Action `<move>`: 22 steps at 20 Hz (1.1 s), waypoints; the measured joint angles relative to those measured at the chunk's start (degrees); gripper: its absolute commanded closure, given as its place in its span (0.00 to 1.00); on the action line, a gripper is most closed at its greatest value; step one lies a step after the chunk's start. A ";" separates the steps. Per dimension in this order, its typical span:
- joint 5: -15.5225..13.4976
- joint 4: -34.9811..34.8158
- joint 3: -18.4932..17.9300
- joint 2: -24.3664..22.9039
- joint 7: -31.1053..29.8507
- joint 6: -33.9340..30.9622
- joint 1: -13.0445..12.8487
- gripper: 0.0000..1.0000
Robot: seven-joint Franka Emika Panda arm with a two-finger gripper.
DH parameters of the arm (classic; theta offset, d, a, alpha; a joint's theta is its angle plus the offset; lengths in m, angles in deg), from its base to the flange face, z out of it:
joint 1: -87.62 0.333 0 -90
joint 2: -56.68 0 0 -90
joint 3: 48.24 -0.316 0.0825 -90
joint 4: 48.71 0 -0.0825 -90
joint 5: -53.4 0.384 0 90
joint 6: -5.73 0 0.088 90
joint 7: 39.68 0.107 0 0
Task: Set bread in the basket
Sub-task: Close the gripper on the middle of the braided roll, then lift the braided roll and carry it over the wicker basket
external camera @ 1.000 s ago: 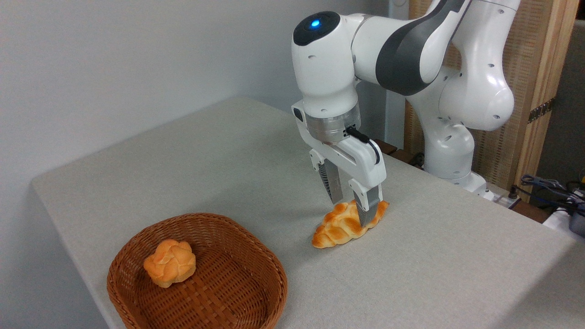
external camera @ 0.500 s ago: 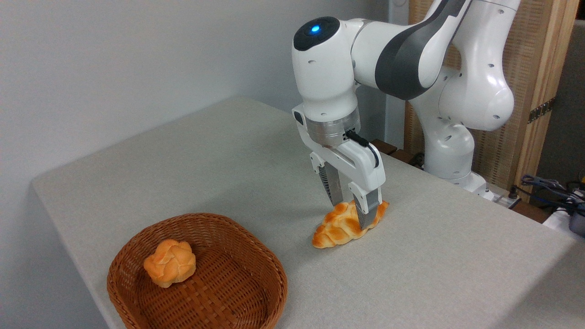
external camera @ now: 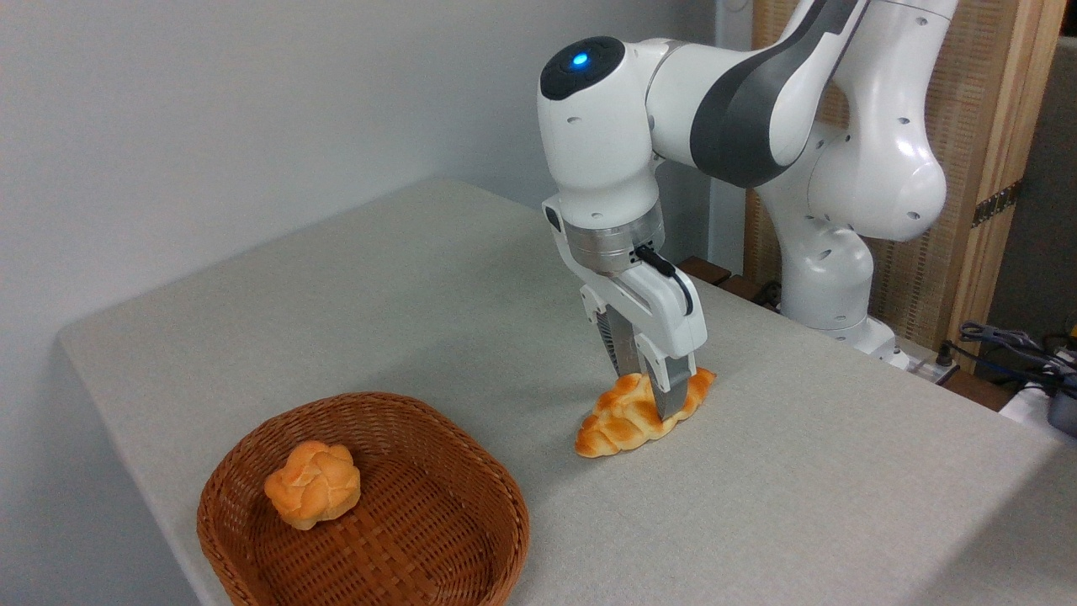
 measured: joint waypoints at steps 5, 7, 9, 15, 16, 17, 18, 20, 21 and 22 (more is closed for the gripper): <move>0.02 -0.02 0.00 0.04 0.00 0.00 0.00 0.58; 0.02 -0.03 0.00 0.04 0.00 0.00 0.00 0.58; 0.02 -0.03 0.00 0.04 0.00 -0.03 0.00 0.58; 0.44 3.40 0.00 -0.16 0.00 -6.54 0.00 0.59; 0.45 5.09 0.00 -0.18 0.00 -8.04 0.00 0.59; 0.45 6.07 0.00 -0.18 0.00 -8.75 0.00 0.59; 0.45 8.04 0.00 -0.17 0.00 -9.85 0.00 0.59; 0.45 11.45 0.00 0.02 0.00 -10.82 0.00 0.59; 0.45 14.04 0.03 0.35 0.00 -11.21 -0.03 0.59; 0.45 15.51 0.06 0.64 0.00 -11.30 -0.10 0.57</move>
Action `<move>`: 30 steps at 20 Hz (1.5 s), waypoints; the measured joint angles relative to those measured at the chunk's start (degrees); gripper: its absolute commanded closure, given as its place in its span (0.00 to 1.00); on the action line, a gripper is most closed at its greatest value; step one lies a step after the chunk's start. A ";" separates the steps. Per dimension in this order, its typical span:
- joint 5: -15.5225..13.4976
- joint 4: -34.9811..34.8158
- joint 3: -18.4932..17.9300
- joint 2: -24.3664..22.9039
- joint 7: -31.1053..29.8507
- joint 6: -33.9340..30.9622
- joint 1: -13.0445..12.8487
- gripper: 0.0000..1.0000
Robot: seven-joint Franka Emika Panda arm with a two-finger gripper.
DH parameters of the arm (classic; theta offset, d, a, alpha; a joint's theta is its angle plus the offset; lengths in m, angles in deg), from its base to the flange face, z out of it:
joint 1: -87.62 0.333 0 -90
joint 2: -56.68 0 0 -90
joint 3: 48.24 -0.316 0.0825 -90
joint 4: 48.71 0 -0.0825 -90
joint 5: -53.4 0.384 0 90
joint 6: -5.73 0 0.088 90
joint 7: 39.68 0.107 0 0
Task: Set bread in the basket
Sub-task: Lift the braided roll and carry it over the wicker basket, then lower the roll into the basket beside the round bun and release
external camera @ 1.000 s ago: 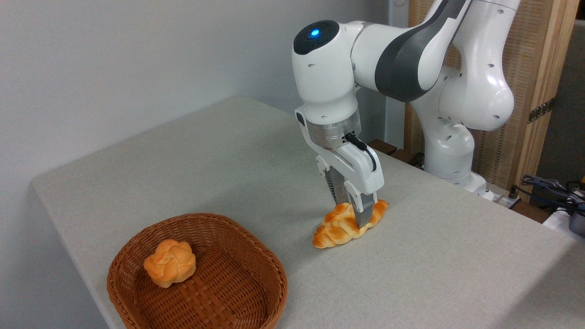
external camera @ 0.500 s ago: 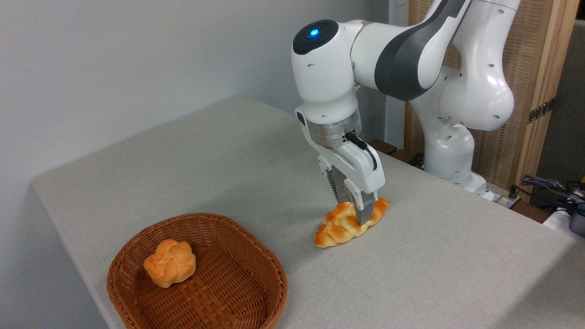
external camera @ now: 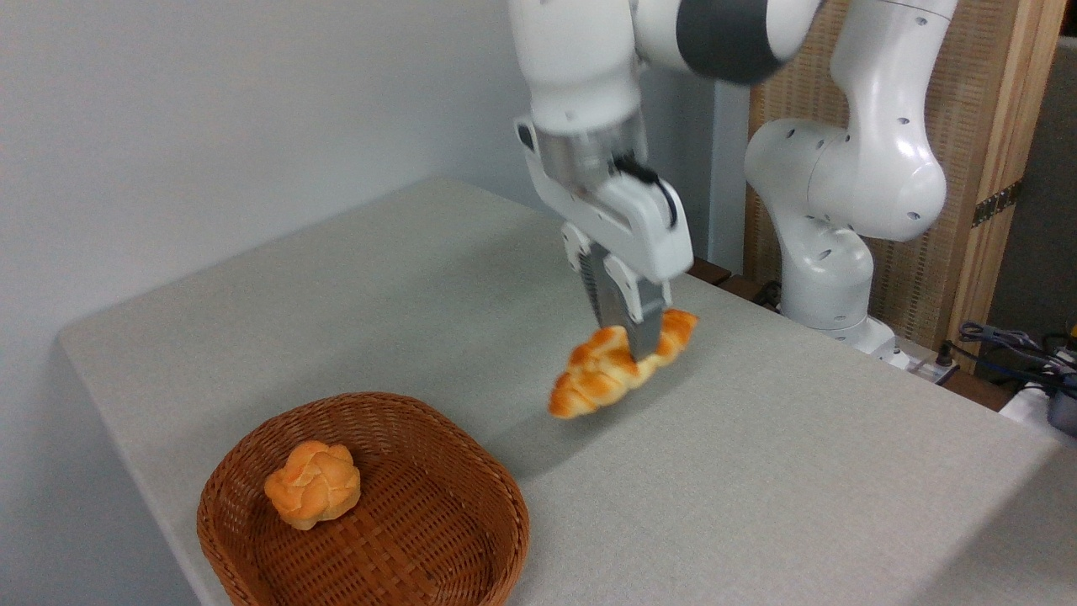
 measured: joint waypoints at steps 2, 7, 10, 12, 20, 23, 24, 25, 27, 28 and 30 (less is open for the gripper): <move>0.00 4.50 0.14 1.42 0.00 -0.09 -0.44 0.57; -0.73 17.51 0.41 9.77 -0.14 -0.23 -1.15 0.56; -1.33 24.86 0.41 16.70 -0.16 -0.09 -1.16 0.55; -1.38 28.59 0.44 20.41 -0.16 0.91 -1.17 0.55; -1.38 33.43 1.65 27.55 -0.16 9.45 -1.40 0.18; -0.60 33.44 2.79 28.19 -0.34 9.48 -1.42 0.00; 0.41 33.43 2.93 28.41 -0.37 9.55 -1.42 0.00; 1.24 33.43 2.95 28.66 -0.37 9.68 -1.42 0.00; 1.77 33.43 2.98 29.02 -0.37 10.07 -1.41 0.00; 1.84 33.43 3.04 29.15 -0.37 10.26 -1.40 0.00; 1.94 33.43 3.40 29.44 -0.37 10.75 -1.41 0.00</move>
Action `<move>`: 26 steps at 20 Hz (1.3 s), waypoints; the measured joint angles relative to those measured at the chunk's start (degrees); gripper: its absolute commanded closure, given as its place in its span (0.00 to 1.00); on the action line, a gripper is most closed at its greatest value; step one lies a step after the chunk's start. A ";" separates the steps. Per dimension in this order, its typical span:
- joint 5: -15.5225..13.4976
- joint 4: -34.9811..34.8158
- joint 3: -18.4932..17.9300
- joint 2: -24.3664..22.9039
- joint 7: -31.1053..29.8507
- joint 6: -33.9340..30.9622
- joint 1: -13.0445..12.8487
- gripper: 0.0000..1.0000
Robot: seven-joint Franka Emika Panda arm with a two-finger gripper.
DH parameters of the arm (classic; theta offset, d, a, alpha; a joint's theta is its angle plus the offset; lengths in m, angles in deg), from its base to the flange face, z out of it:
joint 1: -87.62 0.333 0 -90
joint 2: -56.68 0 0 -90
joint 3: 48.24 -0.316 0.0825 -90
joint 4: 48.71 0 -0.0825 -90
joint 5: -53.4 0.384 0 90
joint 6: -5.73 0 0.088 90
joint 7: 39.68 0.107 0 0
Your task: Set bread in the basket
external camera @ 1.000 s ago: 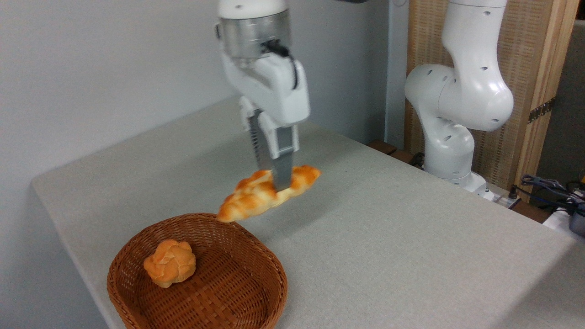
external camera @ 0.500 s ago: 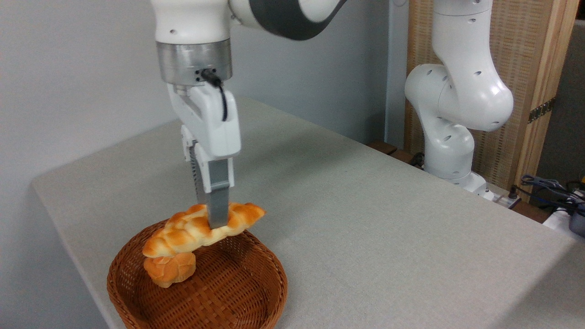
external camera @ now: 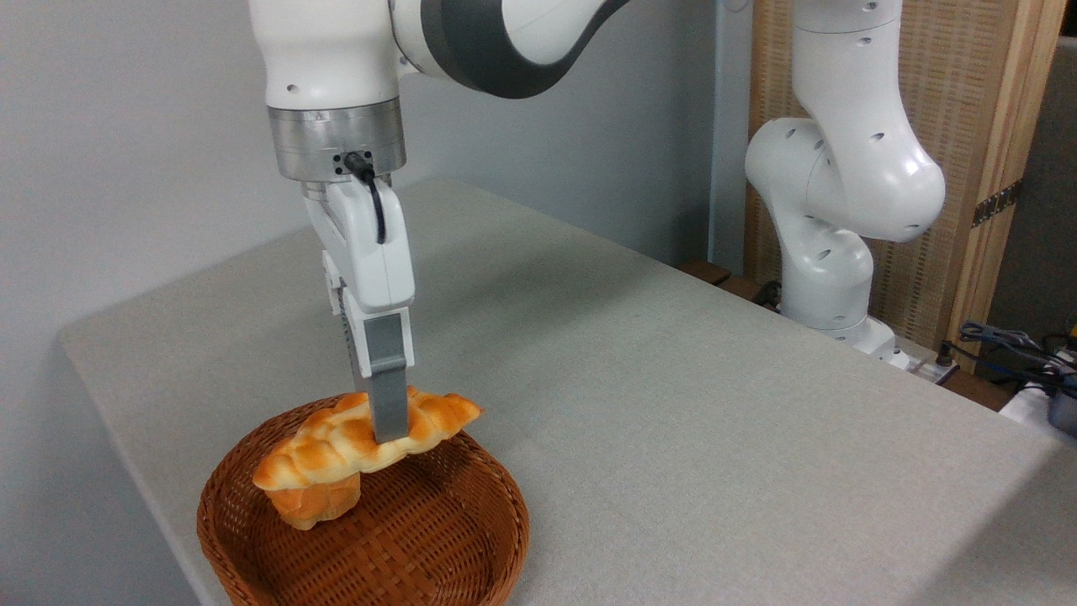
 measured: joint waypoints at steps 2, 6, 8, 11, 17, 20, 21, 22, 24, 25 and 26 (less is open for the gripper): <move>0.02 0.00 0.37 0.19 0.00 0.21 -0.02 0.00; 0.02 0.03 0.45 0.20 0.00 0.24 0.01 0.00; 0.02 0.05 0.45 0.20 0.00 0.24 0.01 0.00; 0.03 0.05 0.45 0.20 0.00 0.24 0.02 0.00; 0.03 0.09 0.45 0.20 0.00 0.24 0.05 0.00; 0.03 0.16 0.45 0.20 0.00 0.24 0.05 0.00; 0.03 0.24 0.45 0.19 -0.03 0.24 0.07 0.00; 0.03 0.32 0.44 0.18 -0.06 0.24 0.10 0.00; 0.03 0.78 0.42 -0.11 -0.27 0.24 0.31 0.00; 0.02 1.04 0.39 -0.58 -0.84 -0.15 0.45 0.00; -0.07 1.16 0.36 -0.98 -1.46 -0.77 0.54 0.00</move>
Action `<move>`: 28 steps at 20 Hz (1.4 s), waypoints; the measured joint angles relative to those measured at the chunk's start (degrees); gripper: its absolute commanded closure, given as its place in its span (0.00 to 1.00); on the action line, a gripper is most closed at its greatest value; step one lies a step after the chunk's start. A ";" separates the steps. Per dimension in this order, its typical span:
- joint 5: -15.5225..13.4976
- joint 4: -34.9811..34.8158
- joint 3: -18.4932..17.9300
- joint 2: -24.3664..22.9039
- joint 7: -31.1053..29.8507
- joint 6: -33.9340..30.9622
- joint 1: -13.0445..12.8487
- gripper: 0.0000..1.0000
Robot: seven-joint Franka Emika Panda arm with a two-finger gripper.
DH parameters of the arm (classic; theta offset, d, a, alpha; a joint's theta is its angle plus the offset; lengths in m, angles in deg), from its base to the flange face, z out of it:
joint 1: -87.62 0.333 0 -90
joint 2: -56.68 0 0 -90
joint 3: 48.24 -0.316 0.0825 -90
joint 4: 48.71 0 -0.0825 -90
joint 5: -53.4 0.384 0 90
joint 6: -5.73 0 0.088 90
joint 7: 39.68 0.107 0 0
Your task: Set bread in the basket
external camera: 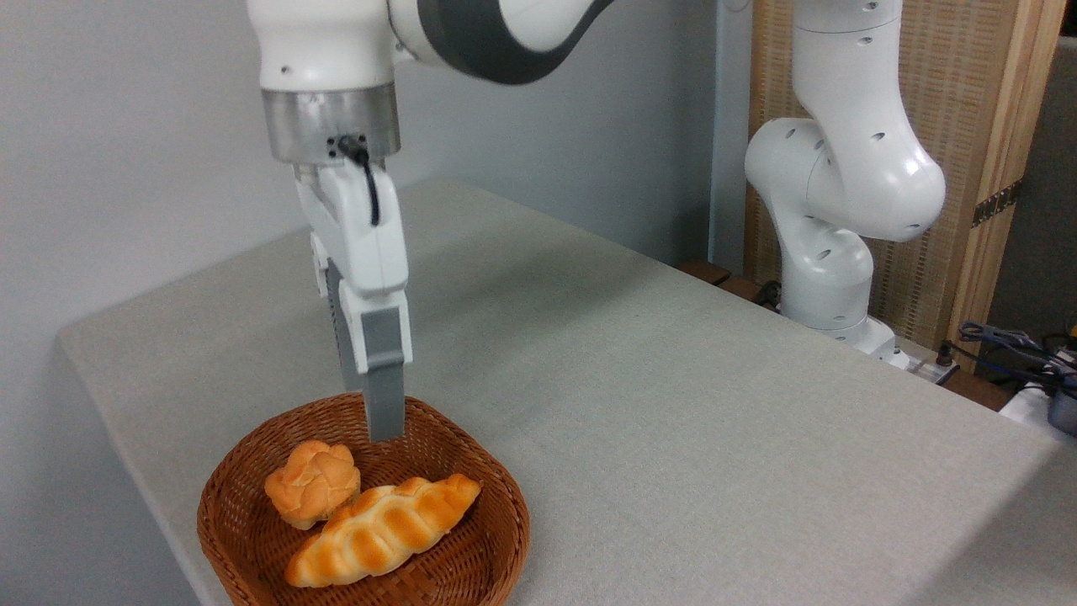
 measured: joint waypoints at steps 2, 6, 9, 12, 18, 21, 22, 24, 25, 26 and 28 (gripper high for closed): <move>-0.62 0.23 -0.13 -1.59 -2.69 -4.03 0.24 0.00; -2.97 0.33 -0.12 -6.32 -5.29 -13.67 1.29 0.00; -7.62 0.37 -0.11 -8.60 -9.57 -17.11 2.09 0.00; -9.96 0.78 -0.09 -9.12 -13.52 -17.29 2.59 0.00; -10.44 0.86 1.68 -8.39 -15.86 -17.29 2.66 0.00; -10.41 0.90 2.87 -7.53 -17.19 -17.27 2.65 0.00; -10.39 0.92 2.99 -7.34 -17.23 -17.27 2.66 0.00; -9.79 0.97 3.14 -6.86 -17.23 -17.27 2.66 0.00; -8.40 1.01 3.24 -6.61 -17.23 -17.27 2.62 0.00; -7.46 1.04 3.34 -6.48 -17.23 -17.27 2.53 0.00; -4.82 1.16 3.72 -6.08 -17.23 -17.27 2.07 0.00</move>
